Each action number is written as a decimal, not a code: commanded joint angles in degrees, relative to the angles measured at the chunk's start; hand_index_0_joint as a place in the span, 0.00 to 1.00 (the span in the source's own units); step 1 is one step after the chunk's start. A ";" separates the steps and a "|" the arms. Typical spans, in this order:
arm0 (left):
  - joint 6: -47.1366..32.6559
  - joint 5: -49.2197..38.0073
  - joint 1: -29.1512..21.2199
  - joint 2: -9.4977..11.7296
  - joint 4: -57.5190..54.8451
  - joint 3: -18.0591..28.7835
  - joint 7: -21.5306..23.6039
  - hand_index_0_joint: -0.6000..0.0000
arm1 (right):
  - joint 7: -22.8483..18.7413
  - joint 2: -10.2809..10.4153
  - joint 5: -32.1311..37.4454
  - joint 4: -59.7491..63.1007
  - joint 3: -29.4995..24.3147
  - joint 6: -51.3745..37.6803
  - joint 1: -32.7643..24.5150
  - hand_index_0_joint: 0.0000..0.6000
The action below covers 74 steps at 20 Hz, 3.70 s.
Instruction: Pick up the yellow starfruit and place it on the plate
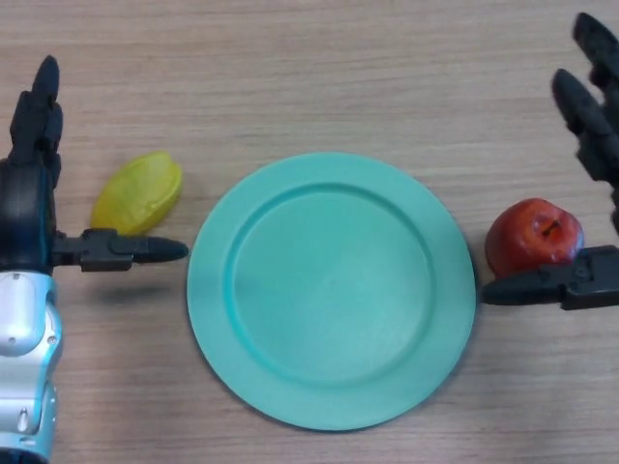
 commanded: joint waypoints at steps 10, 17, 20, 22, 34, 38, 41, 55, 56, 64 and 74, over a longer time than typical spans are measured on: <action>-14.03 -1.75 -9.14 1.00 12.88 -0.52 1.68 1.00 | -1.06 -1.90 2.95 -3.30 -5.35 -8.28 -0.13 0.00; -18.03 5.08 -9.62 0.73 17.82 -2.08 5.95 0.08 | -0.96 -2.37 4.73 -4.53 -6.67 -6.04 -0.25 0.00; -17.66 10.04 -9.10 1.12 17.20 -2.95 7.58 0.00 | -0.95 -2.28 4.45 -4.40 -6.63 -7.26 0.05 0.00; -16.66 12.79 -8.60 1.42 16.14 -3.05 7.77 0.00 | -1.04 -1.94 4.69 -4.49 -6.27 -7.22 0.39 0.00; 8.39 -8.49 2.53 -2.57 -29.39 -2.77 -2.91 0.00 | -1.54 -1.82 3.36 -7.59 -3.55 -1.62 -1.58 0.00; 10.17 -0.60 5.49 -6.41 -34.64 -11.02 -3.37 0.00 | -1.61 -1.69 2.95 -7.69 -3.42 -1.47 -1.34 0.00; 13.02 -0.72 6.23 -6.72 -31.67 -13.80 -2.67 0.00 | -1.81 -1.80 1.86 -7.27 -2.88 -2.45 -1.87 0.00; 19.86 14.72 6.98 -6.76 -29.79 -17.04 -9.98 1.00 | -1.99 -1.69 0.20 -9.64 -2.26 0.45 -2.19 0.00; 20.97 13.98 7.35 -6.76 -31.89 -16.71 -10.02 1.00 | -1.87 -1.79 -0.28 -9.23 -1.94 0.18 -2.61 0.00; 27.84 -4.15 5.68 -4.26 -49.26 -4.03 -9.18 1.00 | -1.73 -1.57 0.44 -5.13 0.67 -1.40 -5.33 0.00; 16.75 -4.22 10.12 1.17 -48.50 5.98 -6.17 1.00 | -0.72 -1.94 0.14 0.94 -0.11 -6.93 -4.99 0.00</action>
